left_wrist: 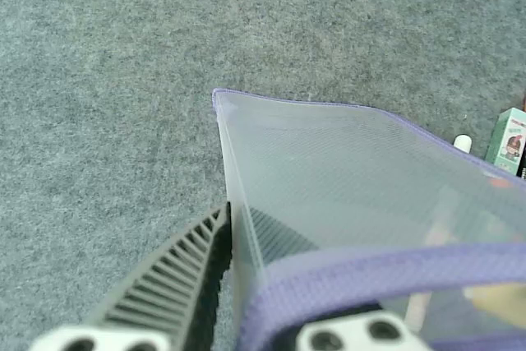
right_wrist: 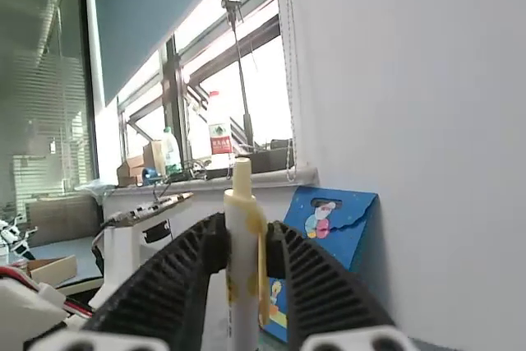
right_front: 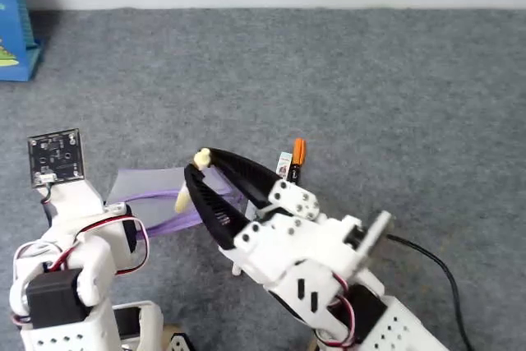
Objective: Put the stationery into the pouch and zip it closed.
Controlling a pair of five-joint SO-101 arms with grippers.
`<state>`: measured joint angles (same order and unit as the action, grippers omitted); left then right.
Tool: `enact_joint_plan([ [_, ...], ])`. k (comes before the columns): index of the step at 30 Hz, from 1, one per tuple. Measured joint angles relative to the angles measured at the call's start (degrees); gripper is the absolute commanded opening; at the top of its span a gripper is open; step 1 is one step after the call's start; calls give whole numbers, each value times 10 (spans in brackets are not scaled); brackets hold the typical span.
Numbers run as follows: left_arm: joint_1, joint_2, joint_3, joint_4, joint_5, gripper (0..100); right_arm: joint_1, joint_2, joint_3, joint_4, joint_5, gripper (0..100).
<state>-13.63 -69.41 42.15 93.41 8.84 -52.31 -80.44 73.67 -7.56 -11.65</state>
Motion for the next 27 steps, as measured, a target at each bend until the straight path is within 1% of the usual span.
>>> enact_joint_plan([
  [2, 0, 0, 0, 0, 0, 13, 0, 12, 0, 10, 4, 49],
  [6, 0, 0, 1, 0, 0, 13, -6, 8, -1, 71, 23, 169],
  [8, 0, 1, 1, 0, 0, 13, -6, 18, 0, 99, 25, 195],
  [11, 0, 1, 1, 0, 0, 13, -4, 17, 0, 122, 26, 194],
  [16, 0, 1, 1, 0, 0, 13, -4, -37, 0, 170, 26, 194],
  [20, 0, 1, 1, 0, 0, 13, -4, -85, -3, 254, 26, 194],
  [24, 0, 1, 1, 0, 0, 13, -2, -130, -35, 348, 26, 194],
  [25, 0, 1, 1, 0, 0, 13, 9, -141, -43, 372, 24, 194],
  [27, 0, 1, 1, 0, 0, 13, 40, -144, -53, 418, -4, 194],
])
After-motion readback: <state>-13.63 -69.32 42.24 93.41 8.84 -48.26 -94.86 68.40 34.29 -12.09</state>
